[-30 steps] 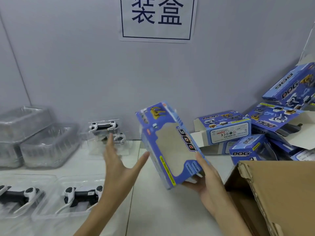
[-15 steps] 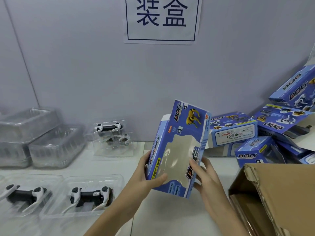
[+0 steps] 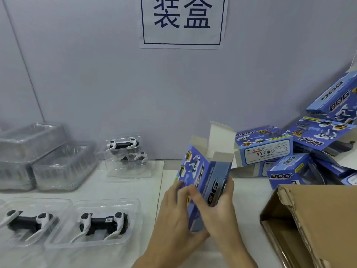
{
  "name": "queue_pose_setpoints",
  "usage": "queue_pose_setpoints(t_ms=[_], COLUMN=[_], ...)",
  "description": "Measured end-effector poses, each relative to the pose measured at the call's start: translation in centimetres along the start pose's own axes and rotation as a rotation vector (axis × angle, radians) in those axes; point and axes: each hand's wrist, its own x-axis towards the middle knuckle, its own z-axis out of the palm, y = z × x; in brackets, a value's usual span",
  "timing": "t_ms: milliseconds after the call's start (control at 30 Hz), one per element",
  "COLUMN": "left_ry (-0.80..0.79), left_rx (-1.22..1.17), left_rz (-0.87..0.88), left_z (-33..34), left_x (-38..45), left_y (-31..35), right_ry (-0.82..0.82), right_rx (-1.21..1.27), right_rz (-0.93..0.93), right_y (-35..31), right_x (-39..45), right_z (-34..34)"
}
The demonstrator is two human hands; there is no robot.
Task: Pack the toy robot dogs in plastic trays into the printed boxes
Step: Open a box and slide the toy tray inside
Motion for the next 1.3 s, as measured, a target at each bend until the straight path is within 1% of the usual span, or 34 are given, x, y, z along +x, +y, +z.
queue_pose_setpoints(t_ms=[33,100,133,167,200,233,267,300,333,367,400,433,500,533,567,600,667,700,767,800,867,1000,1067,1133,1200,1267,1300], left_ry=[-0.006,0.096,0.177,0.246,0.272,0.218,0.091,-0.059,-0.174,-0.218,-0.195,-0.11,0.111,0.197,0.256,0.273,0.197,0.147,0.096,0.094,0.14,0.171,0.098,-0.082,-0.305,-0.467,-0.537], left_rx=[0.032,-0.053,-0.13,-0.191,-0.257,-0.341,-0.47,-0.616,-0.754,-0.829,-0.828,-0.767,-0.547,-0.411,-0.296,-0.234,-0.215,-0.169,-0.015,-0.005,-0.076,-0.045,-0.005,0.168,0.386,0.564,0.611], left_rz=[0.059,0.075,0.035,-0.04,-0.138,-0.253,-0.351,-0.406,-0.426,-0.416,-0.39,-0.37,-0.305,-0.261,-0.227,-0.199,-0.111,-0.036,0.093,0.107,0.077,0.052,0.047,0.013,-0.127,-0.286,-0.345], left_z=[-0.1,-0.5,-0.6,-1.0,-1.5,-2.1,-2.7,-3.1,-3.3,-3.2,-2.9,-2.4,-1.7,-1.4,-1.2,-1.0,-0.5,0.0,0.7,0.8,0.3,-0.7,-2.2,-5.2,-9.3,-13.3,-15.1], left_x=[-0.1,0.3,0.5,0.9,1.3,1.8,2.0,2.1,2.1,1.9,1.8,1.6,1.4,1.2,1.0,0.8,0.3,0.1,-0.5,-0.6,-0.4,0.3,1.1,2.1,2.9,2.9,2.6], left_y=[0.0,-0.1,-0.3,-0.5,-0.5,-0.5,-0.5,-0.4,-0.2,-0.2,-0.3,-0.4,-0.5,-0.4,-0.4,-0.2,0.0,0.1,0.2,0.2,0.5,0.6,0.7,0.3,-0.8,-2.8,-4.1], right_ry=[0.018,0.075,0.082,0.042,-0.021,-0.085,-0.139,-0.165,-0.165,-0.148,-0.119,-0.099,-0.02,-0.016,-0.042,-0.111,-0.234,-0.254,-0.165,-0.106,-0.028,-0.041,-0.057,-0.087,-0.126,-0.172,-0.191], right_rx=[-0.012,0.02,0.053,0.138,0.249,0.361,0.45,0.501,0.517,0.499,0.428,0.314,0.012,-0.021,0.012,0.056,0.114,0.098,0.051,0.059,0.118,0.179,0.155,0.131,0.113,0.116,0.123], right_rz=[-0.024,-0.039,-0.019,0.035,0.121,0.223,0.32,0.383,0.405,0.409,0.379,0.307,0.126,0.081,0.056,0.043,0.025,-0.008,-0.06,-0.065,-0.022,0.081,0.066,-0.004,-0.071,-0.103,-0.108], right_y=[-0.1,-0.1,-0.2,-0.3,-0.3,-0.1,0.0,0.2,0.4,0.6,0.9,0.9,0.3,-0.1,-0.3,-0.4,-0.4,-0.3,0.0,-0.1,-0.1,-0.1,-0.1,-0.5,-0.9,-0.9,-0.8], right_x=[0.1,0.8,1.4,1.9,2.3,2.5,2.5,2.4,2.4,2.4,2.3,2.3,2.2,2.1,1.8,1.5,0.8,0.5,0.4,0.6,1.4,2.4,2.5,2.6,2.8,2.8,2.9], right_z=[0.0,-0.9,-1.9,-3.0,-4.1,-5.0,-5.7,-6.0,-6.1,-5.8,-5.4,-4.9,-4.1,-3.8,-3.4,-2.9,-1.5,-0.8,-0.1,-0.3,-1.7,-3.8,-4.1,-4.3,-4.7,-5.1,-5.2])
